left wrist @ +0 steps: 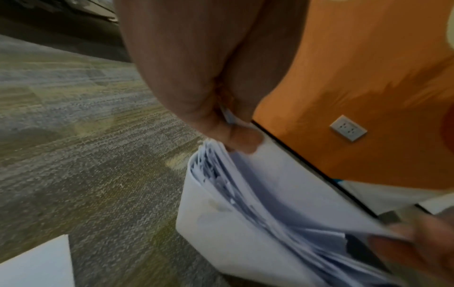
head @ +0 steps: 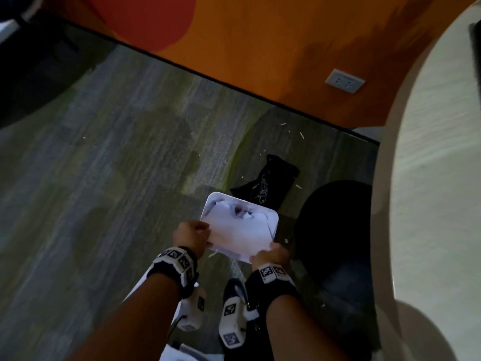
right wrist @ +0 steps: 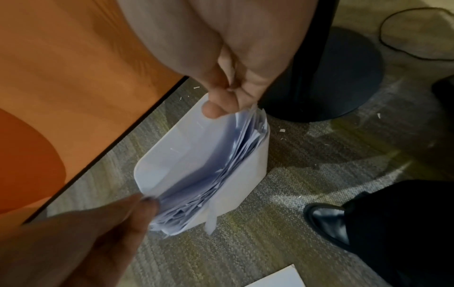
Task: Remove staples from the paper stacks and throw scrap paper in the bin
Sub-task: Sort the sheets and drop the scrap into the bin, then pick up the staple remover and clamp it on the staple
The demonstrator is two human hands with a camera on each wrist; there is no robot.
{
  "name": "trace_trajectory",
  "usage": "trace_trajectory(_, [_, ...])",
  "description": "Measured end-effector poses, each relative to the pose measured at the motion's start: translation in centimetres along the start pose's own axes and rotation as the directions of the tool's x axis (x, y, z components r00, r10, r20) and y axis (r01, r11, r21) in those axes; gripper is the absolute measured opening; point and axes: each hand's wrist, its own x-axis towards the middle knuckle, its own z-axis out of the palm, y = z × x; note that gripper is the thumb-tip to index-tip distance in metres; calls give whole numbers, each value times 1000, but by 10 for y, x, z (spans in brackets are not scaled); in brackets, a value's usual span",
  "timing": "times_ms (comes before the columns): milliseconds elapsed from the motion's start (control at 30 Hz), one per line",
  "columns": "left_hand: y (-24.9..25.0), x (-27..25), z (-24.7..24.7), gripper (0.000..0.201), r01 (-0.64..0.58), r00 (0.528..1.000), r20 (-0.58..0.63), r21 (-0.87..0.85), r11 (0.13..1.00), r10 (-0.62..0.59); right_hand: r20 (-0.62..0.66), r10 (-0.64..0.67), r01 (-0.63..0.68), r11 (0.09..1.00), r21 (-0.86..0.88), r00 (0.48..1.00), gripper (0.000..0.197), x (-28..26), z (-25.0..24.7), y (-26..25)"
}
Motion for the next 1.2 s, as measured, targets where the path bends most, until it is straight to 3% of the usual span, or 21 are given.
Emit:
trace_trajectory(67, [1, 3, 6, 32, -44, 989, 141, 97, 994, 30, 26, -32, 33, 997, -64, 999, 58, -2, 4, -1])
trace_trajectory(100, [4, 2, 6, 39, -79, 986, 156, 146, 986, 55, 34, -55, 58, 992, -108, 998, 63, -6, 5, -3])
trace_trajectory(233, [22, -28, -21, 39, -214, 970, -37, 353, 911, 242, 15, -257, 250, 923, -291, 966, 76, -48, 0, -24])
trace_trajectory(400, [56, -100, -67, 16, -317, 925, -145, 214, 924, 351, 162, -343, 379, 860, -342, 925, 43, -114, -23, -71])
trace_trajectory(500, [96, -163, -86, 15, -398, 881, -222, 126, 909, 417, 210, -461, 506, 770, -390, 862, 31, -173, -56, -102])
trace_trajectory(667, [158, -274, -80, 18, -495, 828, -309, -12, 869, 467, 316, -579, 655, 604, -453, 752, 28, -260, -142, -124])
trace_trajectory(733, [175, -312, -61, 19, -551, 801, -315, -56, 832, 509, 326, -632, 691, 497, -524, 703, 24, -278, -191, -120])
trace_trajectory(867, [193, -366, 0, 18, -595, 776, -238, 29, 803, 584, 338, -689, 613, 196, -765, 641, 17, -288, -283, -88])
trace_trajectory(933, [204, -395, 41, 22, -617, 775, -168, 9, 787, 609, 349, -673, 550, 102, -829, 652, 13, -285, -330, -67])
trace_trajectory(1000, [214, -425, 91, 22, -629, 764, -135, 61, 775, 631, 304, -660, 507, 135, -851, 687, 18, -273, -381, -44])
trace_trajectory(1100, [220, -453, 153, 20, -531, 826, -49, 270, 803, 562, 239, -648, 454, 186, -871, 724, 23, -254, -445, -17])
trace_trajectory(1200, [220, -480, 207, 44, -464, 849, 60, 560, 687, 525, 135, -648, 382, 257, -888, 750, 30, -234, -503, 15])
